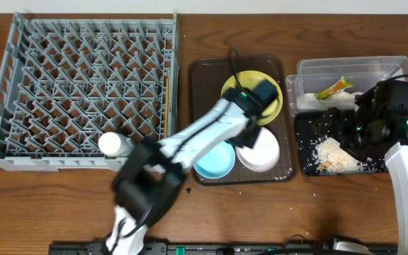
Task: Sort waste into correct bins and load items into the dishwasher
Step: 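Grasp the pink bowl rim with the left gripper and lift, then carry the pink bowl into the dish rack and set it down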
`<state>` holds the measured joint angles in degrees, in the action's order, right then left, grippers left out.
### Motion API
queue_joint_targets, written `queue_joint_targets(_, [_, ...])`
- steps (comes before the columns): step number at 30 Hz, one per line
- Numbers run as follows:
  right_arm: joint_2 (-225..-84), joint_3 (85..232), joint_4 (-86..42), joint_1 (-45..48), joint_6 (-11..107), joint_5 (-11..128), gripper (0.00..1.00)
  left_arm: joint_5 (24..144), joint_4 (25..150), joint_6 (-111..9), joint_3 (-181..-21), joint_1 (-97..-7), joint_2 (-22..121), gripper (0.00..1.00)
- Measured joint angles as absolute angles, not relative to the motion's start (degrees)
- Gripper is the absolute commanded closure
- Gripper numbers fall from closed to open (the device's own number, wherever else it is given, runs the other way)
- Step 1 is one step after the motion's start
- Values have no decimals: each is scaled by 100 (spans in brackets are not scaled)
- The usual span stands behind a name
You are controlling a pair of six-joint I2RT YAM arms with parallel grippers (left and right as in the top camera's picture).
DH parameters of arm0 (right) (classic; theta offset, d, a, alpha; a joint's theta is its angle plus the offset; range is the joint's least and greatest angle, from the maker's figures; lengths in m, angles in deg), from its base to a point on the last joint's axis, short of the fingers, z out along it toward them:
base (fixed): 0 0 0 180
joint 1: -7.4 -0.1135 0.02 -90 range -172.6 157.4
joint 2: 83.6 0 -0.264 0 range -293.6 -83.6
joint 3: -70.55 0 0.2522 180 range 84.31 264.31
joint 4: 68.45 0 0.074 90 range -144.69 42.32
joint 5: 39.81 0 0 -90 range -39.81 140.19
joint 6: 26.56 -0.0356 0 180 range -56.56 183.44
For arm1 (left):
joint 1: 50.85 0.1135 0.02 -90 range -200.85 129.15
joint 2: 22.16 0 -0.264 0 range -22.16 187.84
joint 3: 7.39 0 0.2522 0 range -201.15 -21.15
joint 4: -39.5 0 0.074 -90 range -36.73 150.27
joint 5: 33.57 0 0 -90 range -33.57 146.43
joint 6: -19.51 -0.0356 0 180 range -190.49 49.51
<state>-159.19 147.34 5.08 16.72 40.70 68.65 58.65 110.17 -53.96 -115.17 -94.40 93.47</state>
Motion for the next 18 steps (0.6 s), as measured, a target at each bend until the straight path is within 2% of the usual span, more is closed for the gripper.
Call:
queue_joint_targets(4, [-15919,14734,508,1672,4070,6865,10,4503,11450,-5398,-11661,-9060,8427,93])
queue_joint_targets(9, [-15919,14734,502,1672,4070,6865,10,1976,11834,-5400,-11775,-8461,7678,92])
queue_joint_targets(12, [-15919,14734,500,1672,4072,6865,10,700,11885,-5429,-11712,-8164,7713,92])
queue_joint_targets(18, [-15919,14734,500,1672,4070,6865,10,-979,11732,-5418,-11305,-7500,7896,92])
